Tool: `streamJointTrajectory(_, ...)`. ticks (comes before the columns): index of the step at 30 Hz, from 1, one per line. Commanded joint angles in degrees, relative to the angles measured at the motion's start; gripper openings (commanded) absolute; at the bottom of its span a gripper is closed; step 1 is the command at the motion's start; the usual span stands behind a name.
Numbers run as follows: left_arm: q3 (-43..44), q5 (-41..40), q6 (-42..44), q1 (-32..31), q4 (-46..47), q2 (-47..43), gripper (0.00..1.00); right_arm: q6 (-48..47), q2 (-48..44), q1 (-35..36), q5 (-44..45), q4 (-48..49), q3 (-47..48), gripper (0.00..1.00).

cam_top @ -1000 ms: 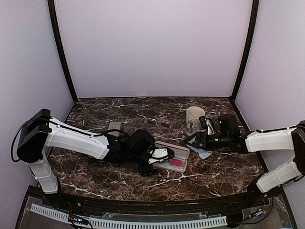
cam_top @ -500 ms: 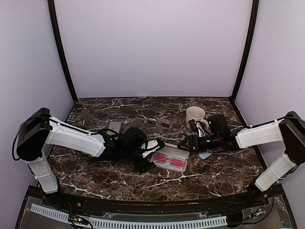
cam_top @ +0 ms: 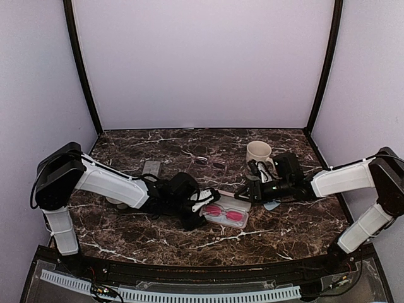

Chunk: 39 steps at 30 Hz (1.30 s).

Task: Organize the sunglasses
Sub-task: Close the case with sunglasses at the center of the board.

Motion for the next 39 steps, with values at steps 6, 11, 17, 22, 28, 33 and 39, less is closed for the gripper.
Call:
streamJointTrajectory(6,1.35,1.41,-3.94,0.36,0.15,1.41,0.48,-0.01,-1.07,2.46,2.16,1.72,-0.09,0.42)
streamJointTrajectory(11,1.1,0.38,-7.25,0.36,0.55,1.75,0.48,-0.47,-2.28,4.52,4.84,1.39,-1.3,0.38)
streamJointTrajectory(17,-0.1,-1.33,-11.87,0.27,2.38,1.94,0.48,-1.0,-3.16,8.13,9.9,0.76,-2.37,0.35)
streamJointTrajectory(22,-0.88,-2.81,-14.43,-0.29,3.51,1.94,0.48,-1.09,-2.81,11.44,14.34,0.3,-2.62,0.33)
streamJointTrajectory(28,-1.7,-4.86,-17.37,-0.86,4.46,1.94,0.48,-1.57,-1.66,16.61,20.08,-1.27,-1.55,0.32)
streamJointTrajectory(33,-2.61,-5.66,-19.76,-1.11,5.51,1.94,0.48,-1.54,0.4,20.26,24.23,-2.79,-0.37,0.32)
streamJointTrajectory(39,-3.7,-5.42,-21.29,-1.35,7.21,1.94,0.48,-1.07,3.61,24.16,28.86,-4.62,1.75,0.31)
